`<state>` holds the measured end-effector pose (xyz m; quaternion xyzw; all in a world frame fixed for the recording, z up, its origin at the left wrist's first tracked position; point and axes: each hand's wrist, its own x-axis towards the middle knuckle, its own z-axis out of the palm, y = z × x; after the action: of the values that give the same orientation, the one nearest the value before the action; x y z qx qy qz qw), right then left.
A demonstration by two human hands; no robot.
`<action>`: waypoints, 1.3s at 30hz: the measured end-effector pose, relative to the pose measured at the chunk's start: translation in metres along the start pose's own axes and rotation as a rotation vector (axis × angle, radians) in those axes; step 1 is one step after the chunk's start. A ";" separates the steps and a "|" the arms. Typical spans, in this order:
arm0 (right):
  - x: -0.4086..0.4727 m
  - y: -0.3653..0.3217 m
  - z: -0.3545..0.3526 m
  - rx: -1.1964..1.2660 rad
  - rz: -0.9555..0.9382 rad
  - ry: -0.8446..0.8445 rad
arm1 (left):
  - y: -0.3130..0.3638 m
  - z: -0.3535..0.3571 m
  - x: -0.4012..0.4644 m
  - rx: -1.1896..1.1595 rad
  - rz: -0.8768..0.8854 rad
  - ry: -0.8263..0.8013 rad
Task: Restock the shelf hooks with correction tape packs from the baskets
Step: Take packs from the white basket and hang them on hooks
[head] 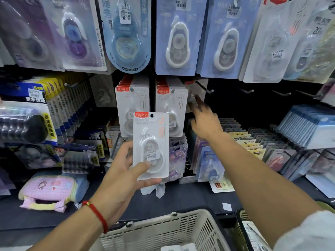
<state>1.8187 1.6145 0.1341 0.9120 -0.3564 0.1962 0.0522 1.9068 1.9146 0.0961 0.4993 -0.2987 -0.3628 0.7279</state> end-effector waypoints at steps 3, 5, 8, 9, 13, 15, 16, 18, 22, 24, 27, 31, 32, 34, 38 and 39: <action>-0.021 -0.006 -0.013 0.239 0.137 0.055 | 0.003 0.005 -0.003 0.021 0.001 -0.019; -0.055 -0.019 -0.026 0.615 0.238 0.171 | 0.007 0.012 -0.004 0.058 0.011 -0.038; -0.117 -0.047 -0.047 1.214 0.247 0.085 | 0.013 0.029 -0.006 0.136 0.031 -0.066; -0.135 -0.055 -0.051 1.298 0.191 0.014 | 0.014 0.037 -0.007 0.154 0.037 -0.079; -0.164 -0.059 -0.052 1.336 0.178 -0.018 | 0.014 0.065 -0.010 0.174 0.050 -0.106; -0.161 -0.051 -0.053 1.385 0.248 0.050 | 0.014 0.075 -0.008 0.165 0.067 -0.063; -0.158 -0.046 -0.054 1.400 0.292 0.090 | 0.013 0.080 -0.007 0.158 0.068 -0.044; -0.153 -0.035 -0.057 1.411 0.359 0.166 | 0.013 0.087 -0.005 0.117 0.039 -0.042; -0.140 -0.021 -0.064 1.404 0.368 0.244 | 0.015 0.098 0.000 0.015 -0.018 -0.109; -0.134 -0.018 -0.067 1.425 0.370 0.233 | 0.018 0.102 0.005 -0.023 -0.016 -0.132; -0.128 -0.013 -0.067 1.421 0.362 0.223 | 0.019 0.103 0.011 -0.059 -0.018 -0.129; -0.124 -0.009 -0.065 1.421 0.329 0.266 | 0.019 0.100 0.018 -0.031 0.003 -0.124; -0.123 -0.009 -0.063 1.417 0.335 0.288 | 0.020 0.098 0.020 0.011 0.023 -0.120; -0.121 -0.010 -0.055 1.360 0.392 0.350 | 0.024 0.089 0.028 0.317 0.151 -0.090; -0.097 -0.006 -0.025 1.145 0.450 0.443 | 0.024 0.060 0.048 1.107 0.419 -0.121; -0.086 -0.006 -0.018 1.092 0.457 0.446 | 0.020 0.054 0.052 1.204 0.436 -0.151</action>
<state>1.7595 1.6768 0.1167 0.6454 -0.3711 0.5413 -0.3909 1.8974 1.8492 0.1365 0.7213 -0.5951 -0.0096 0.3543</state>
